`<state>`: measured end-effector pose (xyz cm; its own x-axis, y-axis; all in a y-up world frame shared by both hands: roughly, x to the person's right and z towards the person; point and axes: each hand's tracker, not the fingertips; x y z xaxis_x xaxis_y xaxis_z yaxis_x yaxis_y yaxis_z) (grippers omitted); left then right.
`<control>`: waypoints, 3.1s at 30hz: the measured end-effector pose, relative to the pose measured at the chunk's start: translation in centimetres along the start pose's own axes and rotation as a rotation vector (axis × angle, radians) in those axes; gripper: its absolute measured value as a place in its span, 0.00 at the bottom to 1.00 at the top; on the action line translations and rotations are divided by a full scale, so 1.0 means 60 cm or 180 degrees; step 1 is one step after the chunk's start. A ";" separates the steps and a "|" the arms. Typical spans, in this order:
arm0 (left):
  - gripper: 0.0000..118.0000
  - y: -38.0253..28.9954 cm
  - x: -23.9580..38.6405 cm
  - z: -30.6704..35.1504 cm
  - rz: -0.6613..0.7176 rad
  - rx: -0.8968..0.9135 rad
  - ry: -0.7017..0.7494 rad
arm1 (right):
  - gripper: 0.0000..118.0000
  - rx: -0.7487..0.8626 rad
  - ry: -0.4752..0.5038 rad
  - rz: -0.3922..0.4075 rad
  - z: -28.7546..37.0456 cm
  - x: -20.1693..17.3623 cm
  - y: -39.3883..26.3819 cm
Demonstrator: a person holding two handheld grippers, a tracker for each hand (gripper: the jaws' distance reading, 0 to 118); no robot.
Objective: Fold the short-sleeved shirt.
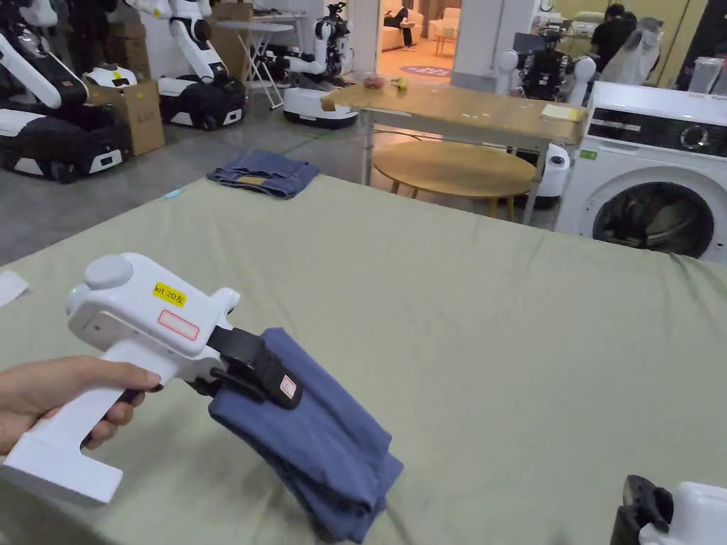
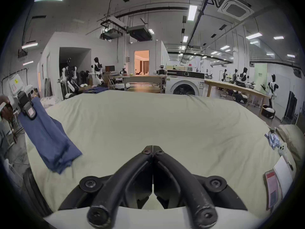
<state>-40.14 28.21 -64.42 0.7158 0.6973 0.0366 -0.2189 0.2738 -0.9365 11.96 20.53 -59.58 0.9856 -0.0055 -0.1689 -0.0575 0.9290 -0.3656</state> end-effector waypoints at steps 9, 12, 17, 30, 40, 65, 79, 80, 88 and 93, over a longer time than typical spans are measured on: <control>0.24 0.090 -0.147 0.194 0.0365 0.0177 0.1041 | 0.00 -0.0082 0.0093 0.0113 -0.018 -0.041 -0.004; 0.23 0.101 -0.190 0.218 0.0581 0.0164 0.1353 | 0.00 -0.0146 0.0052 0.0155 -0.022 -0.041 -0.011; 0.23 0.090 -0.247 0.191 0.0717 0.0028 0.1740 | 0.00 -0.0219 0.0031 0.0144 -0.021 -0.034 -0.017; 0.47 0.074 -0.244 0.237 0.0531 0.0317 0.2231 | 0.00 -0.0239 0.0042 0.0171 -0.030 -0.031 -0.013; 0.47 0.036 -0.127 0.146 -0.0361 0.0924 0.1754 | 0.00 -0.0152 0.0039 0.0044 -0.030 -0.023 0.000; 0.04 -0.134 0.248 -0.301 -0.2028 0.2979 0.1746 | 0.00 0.0459 -0.0414 -0.0171 -0.009 0.032 0.081; 0.00 -0.159 0.263 -0.307 -0.1888 0.3194 0.1555 | 0.00 0.0635 -0.0465 -0.0359 0.003 0.035 0.067; 0.00 -0.158 0.260 -0.304 -0.1859 0.3188 0.1496 | 0.00 0.0631 -0.0494 -0.0353 0.003 0.035 0.066; 0.00 -0.158 0.252 -0.299 -0.1733 0.3225 0.1497 | 0.00 0.0582 -0.0519 -0.0353 0.005 0.031 0.057; 0.08 -0.158 0.263 -0.289 -0.1774 0.3182 0.1534 | 0.06 0.0669 -0.0565 -0.0308 0.009 0.026 0.063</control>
<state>-15.30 25.14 -61.03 0.9976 0.0675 0.0144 -0.0646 0.9865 -0.1502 13.36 24.21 -60.74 0.9984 -0.0501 0.0270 0.0540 0.9837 -0.1714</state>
